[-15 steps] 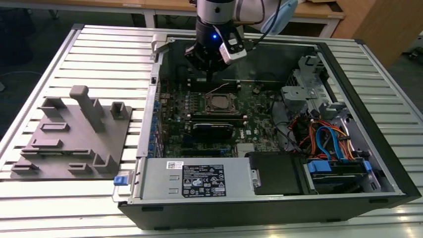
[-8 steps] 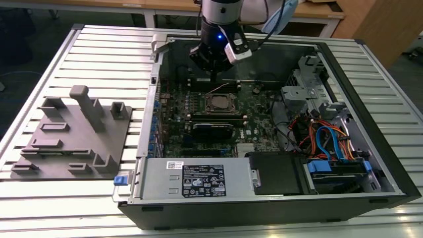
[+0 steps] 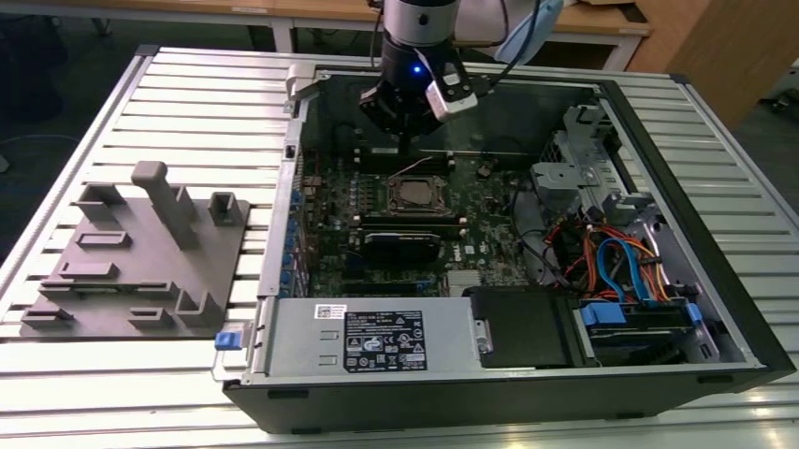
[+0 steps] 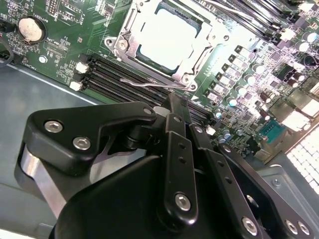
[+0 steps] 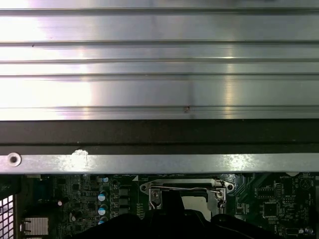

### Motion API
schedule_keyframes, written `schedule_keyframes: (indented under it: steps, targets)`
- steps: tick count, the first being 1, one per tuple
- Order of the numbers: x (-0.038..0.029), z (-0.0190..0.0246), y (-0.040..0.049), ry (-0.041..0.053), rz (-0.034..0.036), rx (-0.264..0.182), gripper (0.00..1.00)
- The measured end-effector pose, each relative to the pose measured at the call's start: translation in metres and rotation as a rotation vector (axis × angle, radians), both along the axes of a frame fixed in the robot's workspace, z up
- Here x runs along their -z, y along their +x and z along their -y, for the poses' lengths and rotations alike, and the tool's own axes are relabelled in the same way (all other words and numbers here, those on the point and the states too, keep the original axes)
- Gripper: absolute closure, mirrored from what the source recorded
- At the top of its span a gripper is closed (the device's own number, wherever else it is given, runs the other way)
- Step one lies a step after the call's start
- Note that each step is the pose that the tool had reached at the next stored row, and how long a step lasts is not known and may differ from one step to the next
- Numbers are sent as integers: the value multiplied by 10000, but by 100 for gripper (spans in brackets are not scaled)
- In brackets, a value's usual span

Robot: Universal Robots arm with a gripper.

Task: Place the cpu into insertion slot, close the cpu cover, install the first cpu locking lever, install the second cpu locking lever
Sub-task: 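Install the first cpu locking lever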

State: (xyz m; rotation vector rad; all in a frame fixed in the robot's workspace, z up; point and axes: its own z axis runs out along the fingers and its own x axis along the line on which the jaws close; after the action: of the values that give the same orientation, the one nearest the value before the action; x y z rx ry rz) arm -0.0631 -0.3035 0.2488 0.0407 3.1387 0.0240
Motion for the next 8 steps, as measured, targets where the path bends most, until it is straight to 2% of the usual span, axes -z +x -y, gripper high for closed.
schedule_keyframes:
  steps: [8]
  targets:
    - [0, 0, 19, 0, 0, 0, 90]
